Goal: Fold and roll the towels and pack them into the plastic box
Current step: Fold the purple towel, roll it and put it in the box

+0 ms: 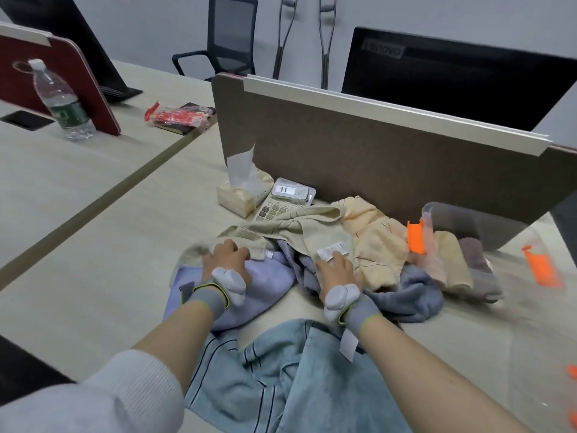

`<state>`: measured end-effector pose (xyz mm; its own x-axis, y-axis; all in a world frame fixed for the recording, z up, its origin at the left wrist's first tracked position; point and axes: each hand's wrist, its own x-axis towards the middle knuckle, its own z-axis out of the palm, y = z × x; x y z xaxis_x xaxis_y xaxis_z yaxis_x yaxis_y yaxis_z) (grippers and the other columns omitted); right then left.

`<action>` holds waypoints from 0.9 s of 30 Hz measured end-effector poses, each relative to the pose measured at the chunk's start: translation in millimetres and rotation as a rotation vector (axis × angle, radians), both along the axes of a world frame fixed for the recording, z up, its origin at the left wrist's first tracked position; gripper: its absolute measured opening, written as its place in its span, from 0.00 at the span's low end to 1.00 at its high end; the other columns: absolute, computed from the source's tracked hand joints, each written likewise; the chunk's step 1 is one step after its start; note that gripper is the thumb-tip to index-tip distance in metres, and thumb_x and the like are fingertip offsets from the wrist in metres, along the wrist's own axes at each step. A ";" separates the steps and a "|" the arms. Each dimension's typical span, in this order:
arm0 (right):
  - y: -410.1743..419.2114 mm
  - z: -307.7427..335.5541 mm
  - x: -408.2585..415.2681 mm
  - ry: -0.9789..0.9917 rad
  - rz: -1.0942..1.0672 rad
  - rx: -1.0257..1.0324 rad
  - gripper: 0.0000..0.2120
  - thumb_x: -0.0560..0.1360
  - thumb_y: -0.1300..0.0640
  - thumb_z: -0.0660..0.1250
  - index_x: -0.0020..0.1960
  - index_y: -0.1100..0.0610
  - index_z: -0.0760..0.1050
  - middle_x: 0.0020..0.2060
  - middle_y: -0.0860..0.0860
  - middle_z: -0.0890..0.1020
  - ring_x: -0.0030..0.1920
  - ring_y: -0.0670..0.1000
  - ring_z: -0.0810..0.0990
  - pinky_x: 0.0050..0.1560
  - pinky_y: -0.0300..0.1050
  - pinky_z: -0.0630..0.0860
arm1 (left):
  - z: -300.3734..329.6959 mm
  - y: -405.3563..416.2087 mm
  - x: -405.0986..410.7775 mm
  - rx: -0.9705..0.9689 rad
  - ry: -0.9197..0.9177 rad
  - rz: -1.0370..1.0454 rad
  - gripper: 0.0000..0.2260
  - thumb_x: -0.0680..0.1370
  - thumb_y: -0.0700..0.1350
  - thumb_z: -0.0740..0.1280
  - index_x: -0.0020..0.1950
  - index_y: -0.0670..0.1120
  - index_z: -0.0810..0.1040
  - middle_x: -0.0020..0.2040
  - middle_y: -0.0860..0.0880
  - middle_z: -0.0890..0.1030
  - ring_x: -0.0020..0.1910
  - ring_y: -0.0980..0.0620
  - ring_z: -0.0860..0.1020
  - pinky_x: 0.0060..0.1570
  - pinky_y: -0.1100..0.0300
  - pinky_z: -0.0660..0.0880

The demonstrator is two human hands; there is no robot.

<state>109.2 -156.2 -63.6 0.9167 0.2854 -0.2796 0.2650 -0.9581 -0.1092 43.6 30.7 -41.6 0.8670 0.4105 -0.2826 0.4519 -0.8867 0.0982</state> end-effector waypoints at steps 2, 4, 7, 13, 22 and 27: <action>-6.7 1.9 6.7 0.022 -0.017 0.009 0.23 0.76 0.60 0.59 0.69 0.46 0.63 0.70 0.52 0.60 0.69 0.55 0.63 0.64 0.52 0.63 | -1.5 -9.3 11.3 -0.018 -0.032 -0.009 0.18 0.75 0.43 0.61 0.65 0.52 0.72 0.65 0.48 0.68 0.67 0.46 0.66 0.64 0.55 0.62; -14.1 4.9 16.7 0.066 -0.022 0.008 0.25 0.75 0.61 0.59 0.69 0.46 0.62 0.69 0.52 0.60 0.69 0.56 0.62 0.63 0.53 0.63 | -5.8 -21.3 25.3 -0.061 -0.014 -0.031 0.17 0.76 0.44 0.60 0.64 0.52 0.72 0.66 0.49 0.69 0.67 0.46 0.67 0.64 0.55 0.62; -23.4 4.9 27.6 0.104 -0.024 0.022 0.24 0.76 0.60 0.57 0.69 0.45 0.62 0.69 0.53 0.61 0.69 0.56 0.62 0.63 0.54 0.62 | -18.9 -34.3 40.7 -0.068 0.071 -0.056 0.15 0.76 0.46 0.60 0.63 0.52 0.71 0.65 0.49 0.69 0.66 0.45 0.68 0.62 0.54 0.63; -23.6 -7.2 24.2 0.037 -0.054 0.066 0.20 0.78 0.58 0.55 0.68 0.44 0.65 0.72 0.54 0.58 0.73 0.56 0.57 0.63 0.55 0.63 | -35.1 -27.0 28.4 0.057 0.130 0.045 0.22 0.76 0.45 0.61 0.70 0.49 0.63 0.69 0.46 0.63 0.70 0.45 0.62 0.64 0.51 0.65; 23.2 2.6 7.6 -0.003 0.025 0.141 0.14 0.75 0.58 0.60 0.60 0.50 0.73 0.67 0.54 0.65 0.71 0.55 0.59 0.67 0.52 0.59 | -25.4 -5.7 6.0 -0.133 0.276 0.140 0.28 0.68 0.47 0.66 0.65 0.40 0.61 0.65 0.40 0.70 0.66 0.42 0.71 0.52 0.57 0.69; 35.8 6.6 -10.3 0.098 0.159 0.128 0.17 0.76 0.62 0.57 0.63 0.52 0.72 0.65 0.53 0.68 0.69 0.55 0.63 0.67 0.51 0.60 | -21.7 -5.3 -19.5 -0.160 0.412 0.222 0.41 0.71 0.57 0.56 0.78 0.40 0.45 0.78 0.41 0.49 0.77 0.42 0.52 0.73 0.50 0.56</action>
